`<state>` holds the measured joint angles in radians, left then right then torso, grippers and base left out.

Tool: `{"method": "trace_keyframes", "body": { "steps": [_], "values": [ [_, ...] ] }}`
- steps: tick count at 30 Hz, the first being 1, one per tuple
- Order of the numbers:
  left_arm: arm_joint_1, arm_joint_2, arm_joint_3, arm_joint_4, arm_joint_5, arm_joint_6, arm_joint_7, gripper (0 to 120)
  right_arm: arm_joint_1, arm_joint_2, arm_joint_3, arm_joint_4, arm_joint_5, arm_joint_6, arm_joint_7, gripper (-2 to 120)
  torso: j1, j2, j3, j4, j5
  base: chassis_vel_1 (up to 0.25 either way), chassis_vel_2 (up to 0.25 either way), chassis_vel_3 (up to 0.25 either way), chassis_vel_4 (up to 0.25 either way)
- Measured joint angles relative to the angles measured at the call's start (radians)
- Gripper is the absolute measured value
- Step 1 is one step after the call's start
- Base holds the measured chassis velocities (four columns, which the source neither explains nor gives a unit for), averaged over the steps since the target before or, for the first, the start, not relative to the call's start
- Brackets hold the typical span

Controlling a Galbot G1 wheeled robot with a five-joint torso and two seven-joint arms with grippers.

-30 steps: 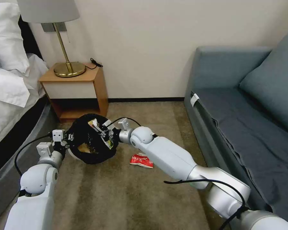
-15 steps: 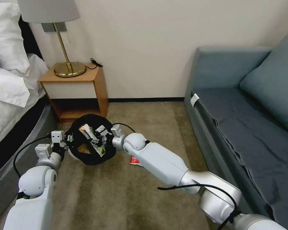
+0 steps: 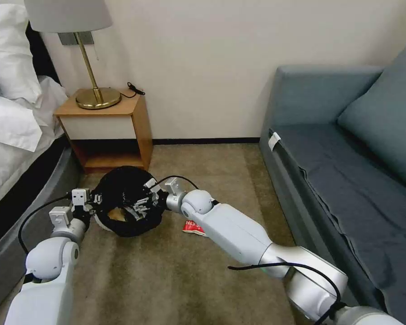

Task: Pick up the trash bin, then pick up the garbage on the floor and place it into the trash bin.

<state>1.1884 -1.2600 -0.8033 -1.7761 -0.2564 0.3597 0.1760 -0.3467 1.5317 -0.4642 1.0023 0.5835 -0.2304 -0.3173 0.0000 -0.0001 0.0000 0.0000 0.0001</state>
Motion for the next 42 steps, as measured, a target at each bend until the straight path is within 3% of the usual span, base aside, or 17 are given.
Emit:
{"method": "trace_keyframes", "body": {
  "steps": [14, 19, 31, 42],
  "values": [
    [0.017, 0.051, -0.043, 0.035, -0.039, -0.016, 0.001, 4, -0.031, -0.122, 0.067, 0.002, -0.038, 0.022, -0.031, 100, 0.000, 0.000, 0.000, 0.0000, 0.0000, 0.000, 0.000, 0.000, 0.000],
    [0.027, 0.064, -0.050, 0.030, -0.052, -0.016, 0.001, 4, -0.092, -0.155, 0.074, -0.017, -0.113, 0.033, -0.069, 100, 0.000, 0.000, 0.000, -0.0001, 0.0001, 0.000, 0.000, 0.000, 0.000],
    [0.028, 0.068, -0.049, 0.025, -0.059, -0.016, 0.002, 4, -0.128, -0.139, 0.128, -0.191, -0.365, 0.093, -0.082, 100, 0.000, 0.000, 0.000, 0.0000, 0.0000, 0.000, 0.000, 0.000, 0.000],
    [0.022, 0.062, -0.043, 0.004, -0.065, -0.003, 0.005, 4, -0.131, -0.130, 0.139, -0.231, -0.434, 0.054, -0.051, 100, 0.000, 0.000, 0.000, 0.0000, 0.0000, 0.000, 0.000, 0.000, 0.000]
  ]
}}
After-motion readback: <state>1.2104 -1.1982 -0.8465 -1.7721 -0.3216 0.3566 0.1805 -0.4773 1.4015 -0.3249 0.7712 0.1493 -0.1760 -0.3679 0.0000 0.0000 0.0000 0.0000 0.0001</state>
